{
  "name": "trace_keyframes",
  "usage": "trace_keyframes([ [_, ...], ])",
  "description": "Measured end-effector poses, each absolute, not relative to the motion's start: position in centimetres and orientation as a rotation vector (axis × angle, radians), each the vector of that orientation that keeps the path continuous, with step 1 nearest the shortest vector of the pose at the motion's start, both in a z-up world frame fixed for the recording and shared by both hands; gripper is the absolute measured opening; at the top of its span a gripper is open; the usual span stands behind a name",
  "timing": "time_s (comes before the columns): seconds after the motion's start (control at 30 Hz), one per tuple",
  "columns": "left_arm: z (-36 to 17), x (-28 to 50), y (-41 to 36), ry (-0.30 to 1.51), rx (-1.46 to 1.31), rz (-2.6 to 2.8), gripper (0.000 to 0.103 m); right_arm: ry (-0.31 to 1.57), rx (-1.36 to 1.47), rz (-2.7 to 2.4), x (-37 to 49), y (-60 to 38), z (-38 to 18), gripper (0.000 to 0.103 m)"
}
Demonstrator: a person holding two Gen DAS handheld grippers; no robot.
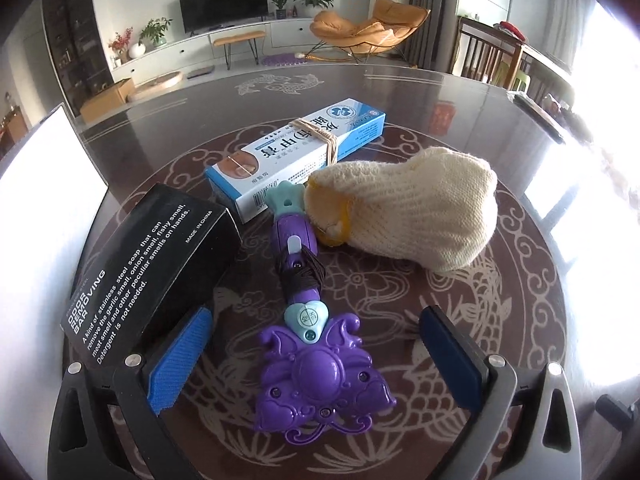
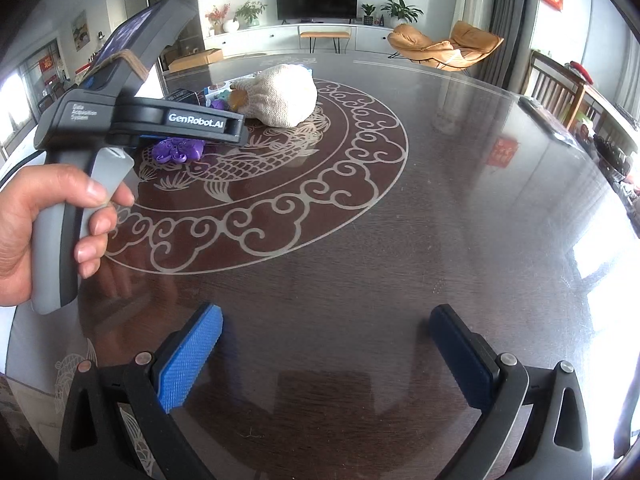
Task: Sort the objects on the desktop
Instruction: 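Move the left gripper onto the purple toy wand and close it, then grasp the cream knitted pouch with the right gripper while the left gripper holds the toy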
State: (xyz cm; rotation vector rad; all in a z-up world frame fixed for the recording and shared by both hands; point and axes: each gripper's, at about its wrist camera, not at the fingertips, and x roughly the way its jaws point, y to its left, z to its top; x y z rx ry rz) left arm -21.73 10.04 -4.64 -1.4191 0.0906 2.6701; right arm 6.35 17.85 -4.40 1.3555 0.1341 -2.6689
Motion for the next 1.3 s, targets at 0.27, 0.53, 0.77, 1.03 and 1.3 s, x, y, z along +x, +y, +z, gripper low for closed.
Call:
trace_keyframes([
  [0.27,-4.6,-22.0,9.8,0.117,-1.432,2.630,0.103,0.134,1.355,-2.669,6.4,17.9,-4.4,0.103],
  [0.53,-3.8,-21.0,10.0,0.130,-1.354,2.660,0.048,0.134,1.355,-2.669,6.4,17.9,-4.4,0.103],
  [0.77,-3.9,-16.6,8.5,0.115,-1.333,2.692,0.047,0.134,1.355,-2.669,6.4,17.8,-4.4,0.103],
  [1.03,-4.0,-9.5,6.1,0.106,-1.298,2.702,0.047,0.134,1.355,-2.669,6.4,17.8,-4.4,0.103],
  [1.3,-4.1,-9.0,5.9,0.099,-1.298,2.701,0.047,0.136,1.355,-2.670,6.4,17.8,-4.4,0.103],
])
